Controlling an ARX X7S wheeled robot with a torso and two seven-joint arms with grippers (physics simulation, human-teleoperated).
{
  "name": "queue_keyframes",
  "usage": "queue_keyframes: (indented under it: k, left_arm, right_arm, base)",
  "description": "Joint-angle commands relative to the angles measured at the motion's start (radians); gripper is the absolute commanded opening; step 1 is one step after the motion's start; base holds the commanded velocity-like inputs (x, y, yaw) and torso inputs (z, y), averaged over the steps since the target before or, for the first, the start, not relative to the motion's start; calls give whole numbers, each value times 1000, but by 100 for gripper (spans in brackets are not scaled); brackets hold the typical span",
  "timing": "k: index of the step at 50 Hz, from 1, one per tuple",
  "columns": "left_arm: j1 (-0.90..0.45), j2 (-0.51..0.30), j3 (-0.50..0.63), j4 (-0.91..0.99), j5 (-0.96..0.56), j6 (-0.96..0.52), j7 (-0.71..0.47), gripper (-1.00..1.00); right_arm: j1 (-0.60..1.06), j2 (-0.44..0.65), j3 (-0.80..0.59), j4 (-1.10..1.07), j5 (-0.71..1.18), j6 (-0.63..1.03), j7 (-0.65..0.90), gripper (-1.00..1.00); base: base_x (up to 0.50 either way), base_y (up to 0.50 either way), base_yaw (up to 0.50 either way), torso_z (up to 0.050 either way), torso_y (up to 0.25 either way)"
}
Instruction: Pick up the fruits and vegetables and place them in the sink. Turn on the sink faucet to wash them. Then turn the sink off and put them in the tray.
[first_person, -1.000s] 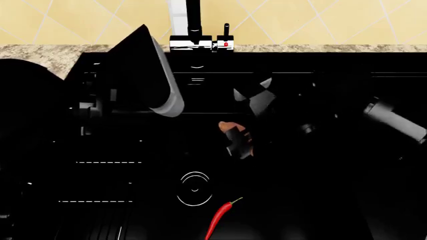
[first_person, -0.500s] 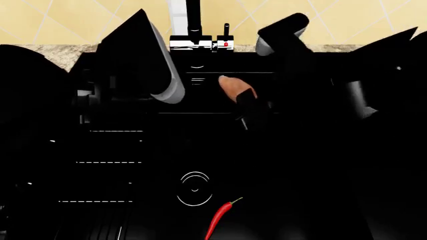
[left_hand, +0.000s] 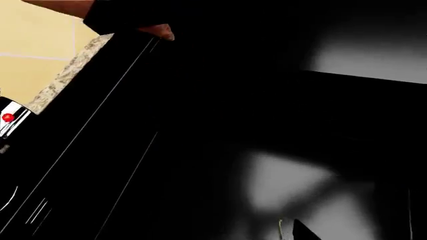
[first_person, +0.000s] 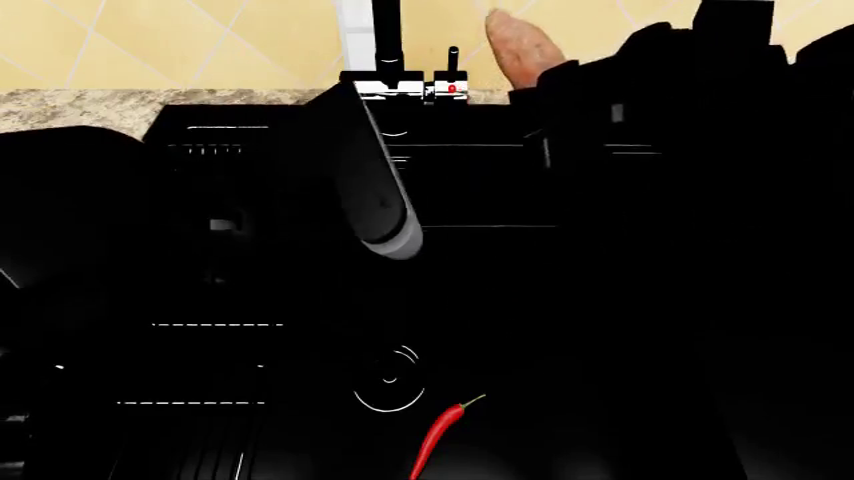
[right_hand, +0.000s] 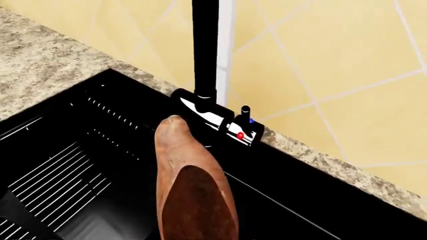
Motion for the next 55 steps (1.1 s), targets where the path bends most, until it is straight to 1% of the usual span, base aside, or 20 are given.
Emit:
queue_keyframes:
  k: [1,5,7,11,13,16,22,29,37,51,55]
  left_arm:
    - [-53,49,96,-101,-459,-31,-490,100]
    - [-46,68,174,-190,-611,-27,-647,100]
    - [-47,80,204,-235,-712,-25,-739,100]
    - [-35,97,258,-261,-856,-10,-885,100]
    - [-31,108,289,-277,-898,-2,-941,100]
    - [-29,120,340,-308,-926,-1,-974,100]
    - [-5,136,445,-351,-870,1,-936,100]
    - [32,130,530,-372,-800,20,-885,100]
    - [42,130,575,-435,-763,49,-878,100]
    - [47,144,646,-543,-594,168,-741,100]
    - [56,157,658,-565,-570,192,-733,100]
  right_arm:
    - [8,53,46,-25,-43,-51,-28,-100]
    - [0,59,45,-32,-65,-60,-37,-100]
    - [-7,62,44,-33,-76,-67,-40,-100]
    - [-22,71,46,-34,-83,-82,-43,-100]
    - [-32,77,46,-37,-87,-90,-45,-100]
    - [-43,84,47,-39,-89,-99,-46,-100]
    - [-67,108,52,-65,-87,-115,-47,-100]
    - [-85,116,53,-64,-92,-127,-57,-100]
    - [-93,121,57,-68,-91,-134,-56,-100]
    - [-117,139,63,-85,-83,-147,-53,-100]
    - [-124,144,64,-93,-80,-151,-52,-100]
  base:
    - [0,0,0,0,0]
    - [0,0,0,0,0]
    - [0,0,0,0,0]
    - [0,0,0,0,0]
    - [0,0,0,0,0]
    - [0,0,0,0,0]
    - [0,0,0,0,0]
    - [0,0,0,0,0]
    - [0,0,0,0,0]
    - [0,0,0,0,0]
    - [0,0,0,0,0]
